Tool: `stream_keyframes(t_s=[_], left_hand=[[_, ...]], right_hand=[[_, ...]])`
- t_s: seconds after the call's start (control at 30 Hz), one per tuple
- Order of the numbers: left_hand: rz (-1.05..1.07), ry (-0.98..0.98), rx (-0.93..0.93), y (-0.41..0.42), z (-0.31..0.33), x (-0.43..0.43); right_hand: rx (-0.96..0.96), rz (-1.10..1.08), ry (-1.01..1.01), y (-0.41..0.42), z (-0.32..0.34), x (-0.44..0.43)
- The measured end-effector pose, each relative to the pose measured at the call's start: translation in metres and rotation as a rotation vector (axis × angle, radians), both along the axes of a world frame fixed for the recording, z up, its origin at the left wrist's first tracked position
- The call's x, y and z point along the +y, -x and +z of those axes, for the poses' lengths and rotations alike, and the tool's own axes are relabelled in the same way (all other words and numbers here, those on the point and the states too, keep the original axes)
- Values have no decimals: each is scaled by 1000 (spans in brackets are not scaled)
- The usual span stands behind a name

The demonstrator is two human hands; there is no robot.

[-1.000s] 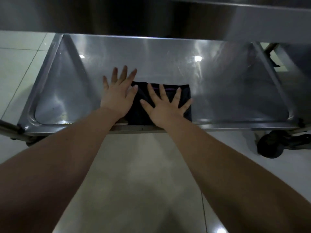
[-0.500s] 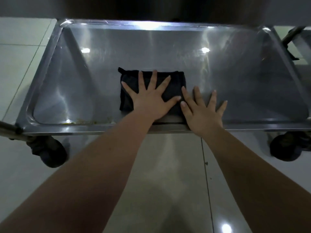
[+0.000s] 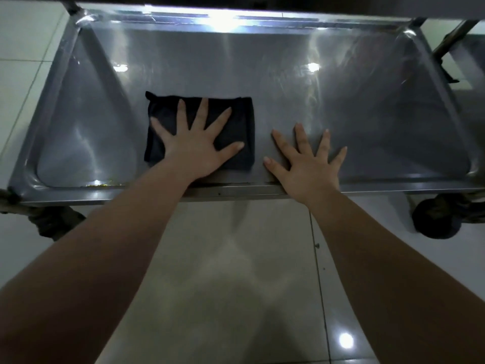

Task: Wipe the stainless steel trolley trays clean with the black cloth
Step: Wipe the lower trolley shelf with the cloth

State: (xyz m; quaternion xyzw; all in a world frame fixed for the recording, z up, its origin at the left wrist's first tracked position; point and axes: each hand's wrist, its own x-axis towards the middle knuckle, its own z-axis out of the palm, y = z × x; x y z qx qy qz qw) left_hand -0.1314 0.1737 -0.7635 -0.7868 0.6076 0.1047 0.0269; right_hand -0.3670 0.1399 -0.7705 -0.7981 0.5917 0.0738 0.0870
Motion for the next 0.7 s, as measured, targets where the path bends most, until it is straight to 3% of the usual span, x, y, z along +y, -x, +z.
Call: stream_keyframes(t_s=[0.1,0.23,0.37,0.43,0.57,0.7], left_hand=[[-3,42,-22,-8,-5,52],[37,-9,-10,-11,1,55],[29,-8,4,-8,2,55],[29,6,27,-9,2,58],[45,-2,19,-29,1,68],[164,-51,24,-112,4,95]], right_hand=[[18,9,-27,0,6,1],[42,-32,-107,-6,18,3],[-210,-52,14,-63,30,7],[-297,-35,-36,-89,26,14],[-174,13,-58,-89,9,17],[-48,96,-21,-90,4,17]])
